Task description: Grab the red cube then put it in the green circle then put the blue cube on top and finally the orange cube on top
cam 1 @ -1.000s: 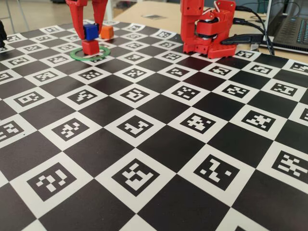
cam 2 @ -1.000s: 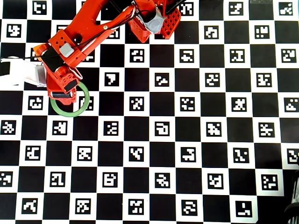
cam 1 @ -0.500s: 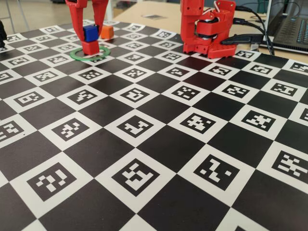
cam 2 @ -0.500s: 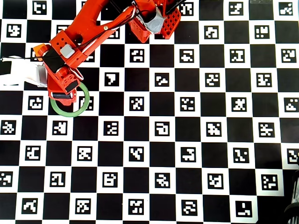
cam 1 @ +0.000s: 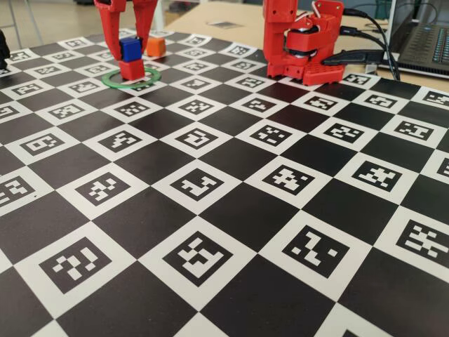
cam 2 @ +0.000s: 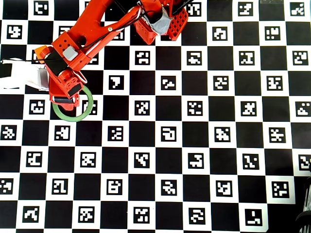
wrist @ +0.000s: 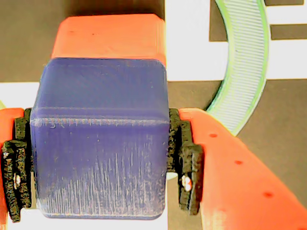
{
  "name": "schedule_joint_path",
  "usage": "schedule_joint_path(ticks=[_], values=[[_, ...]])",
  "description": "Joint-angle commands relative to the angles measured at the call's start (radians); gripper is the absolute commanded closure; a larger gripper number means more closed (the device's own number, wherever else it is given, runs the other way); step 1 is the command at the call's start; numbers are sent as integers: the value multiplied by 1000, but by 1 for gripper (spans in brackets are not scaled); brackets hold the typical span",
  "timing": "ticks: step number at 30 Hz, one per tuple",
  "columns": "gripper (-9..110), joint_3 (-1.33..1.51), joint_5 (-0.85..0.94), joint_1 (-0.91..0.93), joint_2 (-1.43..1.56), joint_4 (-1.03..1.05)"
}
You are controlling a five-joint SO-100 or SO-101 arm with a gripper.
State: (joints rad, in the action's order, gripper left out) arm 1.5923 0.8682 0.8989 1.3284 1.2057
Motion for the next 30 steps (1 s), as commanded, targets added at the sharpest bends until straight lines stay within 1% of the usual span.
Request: schedule_joint_path(ticks=[1, 9, 13, 16, 20, 25, 30], values=[[98, -5, -3, -15, 87, -9], [98, 3, 2, -15, 89, -14], [94, 8, -3, -15, 94, -14], [88, 14, 0, -15, 97, -14], [84, 17, 2, -15, 98, -14], [70, 20, 3, -14, 98, -15], [62, 21, 2, -14, 100, -17]])
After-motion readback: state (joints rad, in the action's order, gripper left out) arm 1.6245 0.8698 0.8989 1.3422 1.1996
